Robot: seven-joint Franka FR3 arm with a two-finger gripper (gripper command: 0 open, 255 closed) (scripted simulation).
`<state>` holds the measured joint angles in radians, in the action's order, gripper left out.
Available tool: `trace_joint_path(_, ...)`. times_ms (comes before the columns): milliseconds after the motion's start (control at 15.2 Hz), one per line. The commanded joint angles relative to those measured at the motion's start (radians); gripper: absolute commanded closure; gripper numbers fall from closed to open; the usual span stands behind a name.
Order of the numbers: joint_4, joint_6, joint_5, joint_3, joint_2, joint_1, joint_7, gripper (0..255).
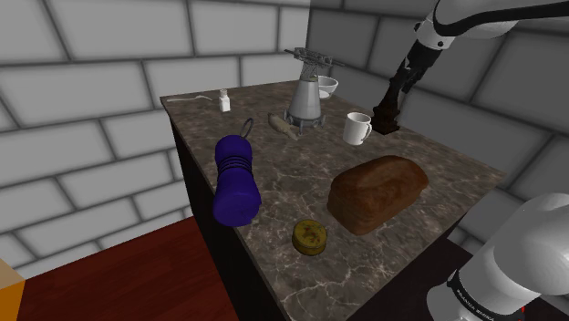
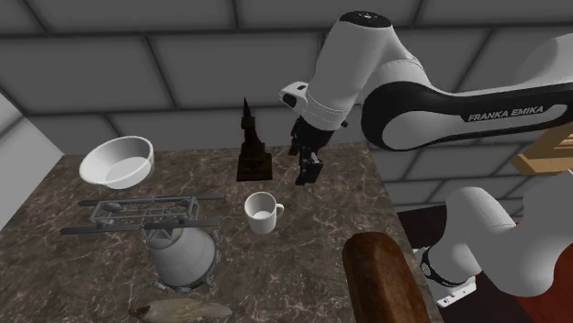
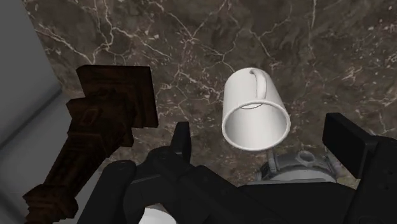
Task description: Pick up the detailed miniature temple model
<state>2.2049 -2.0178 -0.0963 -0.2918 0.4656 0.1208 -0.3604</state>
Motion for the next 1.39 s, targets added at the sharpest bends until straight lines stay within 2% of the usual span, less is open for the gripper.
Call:
trace_joint_path(0, -0.042, -0.033, 0.011, -0.034, -0.049, 0.001, -0.036, 0)
trace_joint_path(264, -0.135, -0.088, 0.056, -0.105, -0.151, -0.001, -0.115, 0)
trace_joint_path(528, -0.246, -0.127, 0.132, -0.176, -0.263, -0.003, -0.206, 0)
trace_joint_path(792, -0.377, -0.145, 0.243, -0.242, -0.389, 0.005, -0.308, 0)
trace_joint_path(1056, -0.529, -0.134, 0.381, -0.29, -0.528, 0.041, -0.412, 0)
trace_joint_path(1320, -0.474, -0.187, 0.388, -0.285, -0.526, 0.042, -0.425, 0)
